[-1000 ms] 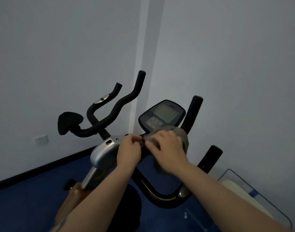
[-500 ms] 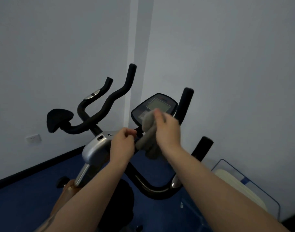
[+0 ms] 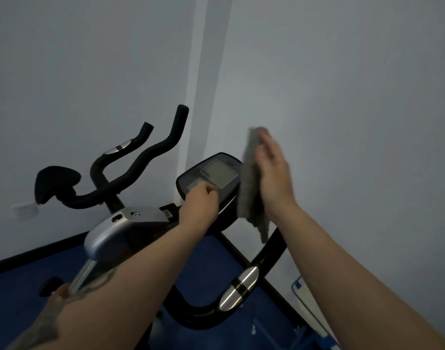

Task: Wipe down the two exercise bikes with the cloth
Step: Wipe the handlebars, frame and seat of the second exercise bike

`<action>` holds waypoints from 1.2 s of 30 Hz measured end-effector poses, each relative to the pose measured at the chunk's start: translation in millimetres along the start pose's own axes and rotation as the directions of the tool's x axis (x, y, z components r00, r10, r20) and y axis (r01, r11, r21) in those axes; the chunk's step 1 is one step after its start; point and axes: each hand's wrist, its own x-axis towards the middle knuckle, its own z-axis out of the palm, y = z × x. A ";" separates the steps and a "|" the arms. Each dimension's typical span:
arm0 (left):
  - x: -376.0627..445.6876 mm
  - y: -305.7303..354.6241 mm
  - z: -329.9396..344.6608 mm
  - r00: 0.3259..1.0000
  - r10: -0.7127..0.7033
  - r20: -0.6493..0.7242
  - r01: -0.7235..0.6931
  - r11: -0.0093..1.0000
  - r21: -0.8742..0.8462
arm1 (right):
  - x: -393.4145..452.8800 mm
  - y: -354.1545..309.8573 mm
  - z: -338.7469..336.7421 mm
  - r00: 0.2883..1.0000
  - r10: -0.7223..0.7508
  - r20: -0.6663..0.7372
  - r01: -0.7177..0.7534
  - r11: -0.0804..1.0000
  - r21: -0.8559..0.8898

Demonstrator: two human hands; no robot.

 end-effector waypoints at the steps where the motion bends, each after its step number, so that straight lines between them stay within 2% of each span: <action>1: -0.1 -2.7 3.1 1.000 -0.022 -0.013 0.023 0.995 0.095 | 8.8 15.7 -1.4 0.980 -0.137 0.142 0.179 0.919 -0.351; 2: -0.6 -4.3 5.7 0.999 -0.028 -0.037 0.034 0.986 0.164 | 18.1 28.7 -5.1 0.932 -0.238 0.273 0.357 0.734 -0.578; 3: -1.4 -5.3 8.0 0.998 -0.018 -0.058 0.030 0.975 0.220 | 25.1 33.9 -8.0 0.889 -0.302 0.345 0.459 0.581 -0.673; 4: -2.7 -5.8 9.5 0.998 0.004 -0.069 0.015 0.962 0.274 | 30.3 34.5 -8.9 0.866 -0.332 0.375 0.498 0.494 -0.713; 6: -5.3 -4.8 12.1 0.996 0.037 -0.075 -0.007 0.932 0.362 | 41.7 35.8 -7.2 0.843 -0.383 0.379 0.524 0.421 -0.741; 7: -6.0 -3.9 12.7 0.996 0.046 -0.081 -0.011 0.921 0.389 | 48.1 32.6 -3.8 0.859 -0.382 0.341 0.496 0.451 -0.742; 8: -6.8 -3.0 13.0 0.994 0.051 -0.094 -0.008 0.913 0.408 | 54.5 28.6 -1.3 0.893 -0.341 0.292 0.440 0.532 -0.724; 9: -7.9 -2.2 13.1 0.993 0.051 -0.109 0.000 0.908 0.420 | 62.6 26.9 -1.5 0.940 -0.265 0.217 0.341 0.679 -0.650; 10: -8.6 -1.6 13.2 0.991 0.047 -0.122 0.010 0.906 0.424 | 69.0 26.9 -3.5 0.979 -0.123 0.163 0.187 0.859 -0.477; 11: -9.5 -1.3 13.4 0.991 0.039 -0.131 0.020 0.906 0.423 | 69.0 26.7 -5.3 0.986 0.028 0.163 0.007 0.978 -0.207; 12: -9.2 -0.7 14.1 0.990 0.031 -0.135 0.029 0.906 0.422 | 66.7 29.0 -6.3 0.970 0.140 0.199 -0.142 0.990 -0.001; 13: -9.8 -1.7 14.0 0.990 0.023 -0.136 0.037 0.908 0.417 | 60.1 33.0 -5.8 0.967 0.106 0.232 -0.126 0.990 0.069; 16: -8.1 -1.6 16.0 0.984 0.021 -0.179 0.057 0.905 0.421 | 61.1 44.1 -8.4 0.943 -0.204 0.261 0.237 0.966 -0.099; 18: -7.7 0.1 17.2 0.980 0.021 -0.200 0.069 0.900 0.430 | 77.5 40.6 -8.5 0.924 -0.185 0.333 0.235 0.965 -0.116; 19: -7.8 1.2 17.1 0.978 0.018 -0.208 0.075 0.899 0.432 | 82.2 37.6 -8.8 0.919 -0.096 0.382 0.115 0.993 -0.026; 20: -8.1 1.7 17.4 0.976 0.015 -0.216 0.082 0.897 0.434 | 84.0 34.2 -9.7 0.899 0.028 0.437 -0.076 0.993 0.094; 21: -8.6 1.7 17.2 0.974 0.014 -0.228 0.089 0.896 0.435 | 81.5 34.1 -10.2 0.869 0.148 0.472 -0.288 0.927 0.241; 22: -8.9 1.4 17.5 0.970 0.014 -0.241 0.095 0.896 0.433 | 76.8 38.7 -9.3 0.868 0.194 0.456 -0.383 0.847 0.369; 23: -9.7 1.0 17.8 0.966 0.014 -0.257 0.101 0.897 0.429 | 68.9 45.2 -7.4 0.898 0.193 0.396 -0.376 0.805 0.458; 24: -10.4 0.9 18.1 0.962 0.014 -0.272 0.108 0.897 0.429 | 59.2 52.9 -6.2 0.935 0.171 0.311 -0.311 0.818 0.484; 25: -11.0 1.2 18.5 0.959 0.015 -0.284 0.114 0.895 0.432 | 50.1 61.8 -6.7 0.975 0.073 0.208 -0.156 0.895 0.418; 26: -10.5 1.7 18.4 0.956 0.014 -0.294 0.121 0.892 0.436 | 42.0 69.9 -6.0 0.987 -0.075 0.144 0.027 0.951 0.309; 27: -9.9 1.9 18.1 0.953 0.009 -0.302 0.130 0.890 0.438 | 36.9 79.1 -5.6 0.972 -0.188 0.144 0.156 0.966 0.208; 28: -9.9 2.2 17.8 0.951 0.003 -0.309 0.139 0.889 0.436 | 33.3 81.5 -6.5 0.956 -0.241 0.167 0.218 0.965 0.144; 31: -12.7 2.9 17.7 0.943 -0.001 -0.332 0.146 0.900 0.411 | 37.7 74.6 -10.7 0.932 -0.293 0.215 0.284 0.956 0.074; 33: -12.9 3.0 16.7 0.936 0.001 -0.351 0.148 0.906 0.397 | 45.3 70.8 -12.0 0.926 -0.319 0.199 0.344 0.934 -0.102; 36: -11.9 2.2 17.4 0.929 -0.002 -0.369 0.160 0.903 0.399 | 57.7 62.3 -19.5 0.851 -0.475 0.223 0.524 0.749 -0.405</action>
